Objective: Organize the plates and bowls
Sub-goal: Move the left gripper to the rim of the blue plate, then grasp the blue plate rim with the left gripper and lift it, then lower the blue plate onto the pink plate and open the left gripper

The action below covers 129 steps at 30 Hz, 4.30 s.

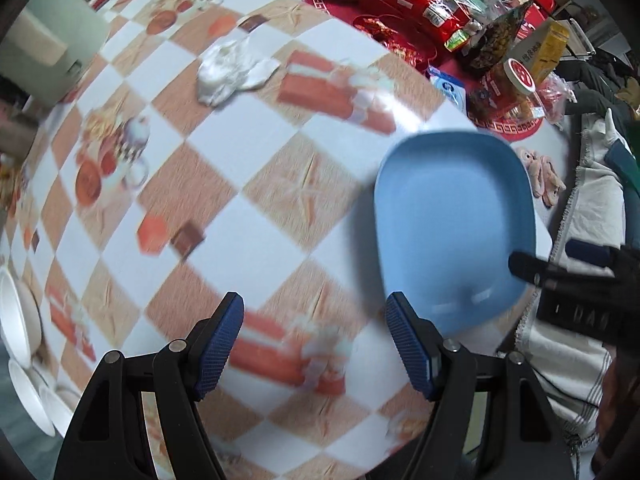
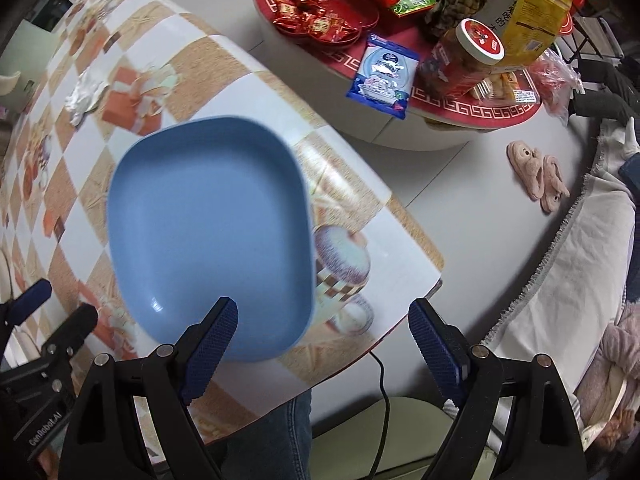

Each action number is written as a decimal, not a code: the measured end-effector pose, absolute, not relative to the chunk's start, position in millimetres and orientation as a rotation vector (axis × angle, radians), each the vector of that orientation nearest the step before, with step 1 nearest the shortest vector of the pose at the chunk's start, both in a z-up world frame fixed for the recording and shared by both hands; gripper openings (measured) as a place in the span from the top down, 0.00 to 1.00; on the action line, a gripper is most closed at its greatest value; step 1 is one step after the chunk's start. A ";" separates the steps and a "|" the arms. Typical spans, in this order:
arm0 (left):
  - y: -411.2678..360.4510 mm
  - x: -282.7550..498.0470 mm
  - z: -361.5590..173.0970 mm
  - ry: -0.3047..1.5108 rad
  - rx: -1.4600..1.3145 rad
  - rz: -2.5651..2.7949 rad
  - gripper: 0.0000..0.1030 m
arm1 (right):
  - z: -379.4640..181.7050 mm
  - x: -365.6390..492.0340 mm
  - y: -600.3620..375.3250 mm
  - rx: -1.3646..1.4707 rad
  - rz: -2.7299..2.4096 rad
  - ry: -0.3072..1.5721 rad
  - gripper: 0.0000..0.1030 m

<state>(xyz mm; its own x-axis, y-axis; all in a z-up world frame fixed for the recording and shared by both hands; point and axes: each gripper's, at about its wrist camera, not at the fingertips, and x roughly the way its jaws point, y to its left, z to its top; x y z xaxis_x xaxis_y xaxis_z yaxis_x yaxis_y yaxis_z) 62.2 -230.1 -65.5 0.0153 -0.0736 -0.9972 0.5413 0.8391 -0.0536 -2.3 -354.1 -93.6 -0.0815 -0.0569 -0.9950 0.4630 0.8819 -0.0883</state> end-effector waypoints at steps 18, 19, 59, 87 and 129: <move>-251.4 71.1 -106.8 1.502 0.504 -0.464 0.23 | -121.1 21.5 -324.1 0.083 -0.364 1.641 0.14; -245.5 70.7 -106.7 1.502 0.501 -0.456 0.23 | -122.0 22.6 -320.6 0.074 -0.351 1.642 0.14; -64.5 41.1 -101.9 1.595 0.136 -0.174 0.37 | -142.9 19.3 -153.6 0.029 -0.005 1.684 0.32; -17.6 -47.9 -62.2 1.603 0.165 -0.248 0.81 | -113.1 -42.6 -66.6 -0.003 0.139 1.744 0.80; 203.0 -180.7 -65.7 1.590 -0.442 0.294 0.81 | -141.8 -111.8 244.0 -0.701 0.706 1.647 0.80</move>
